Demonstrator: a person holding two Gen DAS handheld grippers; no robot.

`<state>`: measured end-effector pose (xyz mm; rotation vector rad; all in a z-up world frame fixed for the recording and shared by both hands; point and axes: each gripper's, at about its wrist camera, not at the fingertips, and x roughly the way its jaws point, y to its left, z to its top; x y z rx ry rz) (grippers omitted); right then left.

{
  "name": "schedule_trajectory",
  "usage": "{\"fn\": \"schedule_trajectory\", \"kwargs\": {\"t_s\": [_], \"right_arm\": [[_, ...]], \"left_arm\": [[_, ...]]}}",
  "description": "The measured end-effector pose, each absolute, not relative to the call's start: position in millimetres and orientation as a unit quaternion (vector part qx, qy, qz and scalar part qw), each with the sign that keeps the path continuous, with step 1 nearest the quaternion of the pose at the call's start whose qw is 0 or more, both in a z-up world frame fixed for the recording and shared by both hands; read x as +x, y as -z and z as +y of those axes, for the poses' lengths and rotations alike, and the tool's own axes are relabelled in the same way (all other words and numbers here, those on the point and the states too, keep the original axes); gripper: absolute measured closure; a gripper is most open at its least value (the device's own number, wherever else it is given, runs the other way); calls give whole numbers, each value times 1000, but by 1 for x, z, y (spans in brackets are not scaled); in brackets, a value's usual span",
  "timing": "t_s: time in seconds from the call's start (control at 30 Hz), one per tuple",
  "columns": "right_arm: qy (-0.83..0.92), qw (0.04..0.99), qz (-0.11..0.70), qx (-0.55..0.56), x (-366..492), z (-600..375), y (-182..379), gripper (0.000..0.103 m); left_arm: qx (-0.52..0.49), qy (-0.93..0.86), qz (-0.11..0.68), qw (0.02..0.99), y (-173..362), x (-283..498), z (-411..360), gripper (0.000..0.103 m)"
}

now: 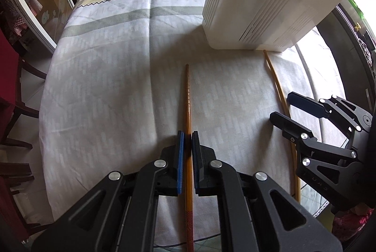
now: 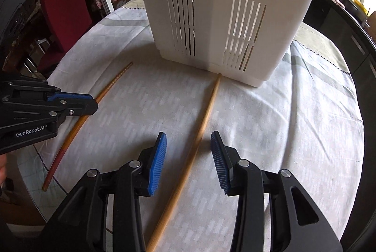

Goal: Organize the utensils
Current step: 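Close the left gripper on a chopstick while the right gripper grasps the last chopstick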

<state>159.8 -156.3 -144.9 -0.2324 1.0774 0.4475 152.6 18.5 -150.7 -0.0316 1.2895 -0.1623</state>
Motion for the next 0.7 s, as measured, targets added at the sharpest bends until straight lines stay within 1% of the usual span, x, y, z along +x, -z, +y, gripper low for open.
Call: {"fn": "schedule_trajectory", "kwargs": {"t_s": [0.13,0.2,0.47,0.57,0.63,0.7], "right_arm": [[-211,827,506,-125,164,-152,147,64],[-208,825,508,-131,166,-154,147,58],[-202,818,525,-123,172,-187,146,57],[-197,819,526,-118,178,-182,148,55],[-194,820,526,-117,182,-177,148,55],[-195,820,525,-117,183,-180,146,59]], "left_arm": [[-12,75,600,796,150,154,16,96],[-11,75,601,796,150,155,14,96],[-8,76,601,796,152,156,7,96],[-12,75,604,793,152,158,8,96],[-18,74,608,790,151,161,9,96],[-15,73,608,790,151,164,10,96]]}}
